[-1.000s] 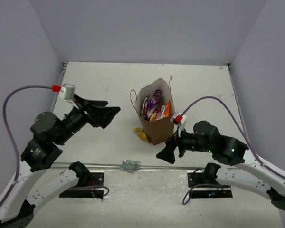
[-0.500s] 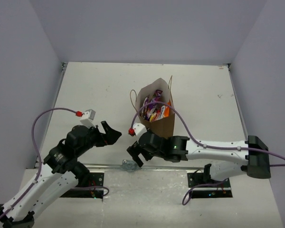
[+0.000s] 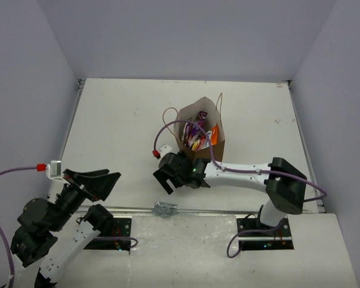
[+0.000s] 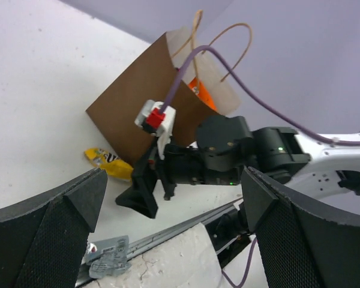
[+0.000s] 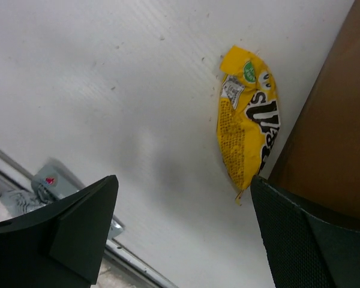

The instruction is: Place the snacks into the paper bag

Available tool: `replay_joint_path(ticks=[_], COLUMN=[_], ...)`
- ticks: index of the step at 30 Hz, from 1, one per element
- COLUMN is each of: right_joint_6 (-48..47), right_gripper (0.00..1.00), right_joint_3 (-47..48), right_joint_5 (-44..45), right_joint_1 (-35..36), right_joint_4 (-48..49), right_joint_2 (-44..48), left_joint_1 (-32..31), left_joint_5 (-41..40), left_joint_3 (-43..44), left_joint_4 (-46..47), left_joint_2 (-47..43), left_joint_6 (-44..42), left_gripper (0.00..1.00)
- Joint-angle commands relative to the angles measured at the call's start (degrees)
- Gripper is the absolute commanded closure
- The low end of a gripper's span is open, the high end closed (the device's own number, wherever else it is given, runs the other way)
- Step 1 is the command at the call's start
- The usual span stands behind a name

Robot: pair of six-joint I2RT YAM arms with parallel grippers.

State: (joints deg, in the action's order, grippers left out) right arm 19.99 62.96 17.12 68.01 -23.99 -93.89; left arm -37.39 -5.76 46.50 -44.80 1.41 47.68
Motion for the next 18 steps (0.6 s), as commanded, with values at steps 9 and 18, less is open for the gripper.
replay_joint_path(ticks=[9, 18], right_joint_6=[-0.4, 1.7], right_gripper=[0.23, 0.95], right_joint_3=[6.1, 4.5], right_joint_5=[7.9, 11.0], right_joint_1=[-3.6, -3.8], right_joint_4=[-4.3, -7.2], right_joint_2=[-9.9, -8.6], left_joint_1=[1.6, 1.9], left_joint_5=[2.0, 2.4], left_joint_3=[4.3, 4.8], left_joint_4=[0.7, 0.4], left_joint_2=[-2.8, -3.0], left_joint_6=[-3.3, -3.4], left_gripper=[0.0, 0.0])
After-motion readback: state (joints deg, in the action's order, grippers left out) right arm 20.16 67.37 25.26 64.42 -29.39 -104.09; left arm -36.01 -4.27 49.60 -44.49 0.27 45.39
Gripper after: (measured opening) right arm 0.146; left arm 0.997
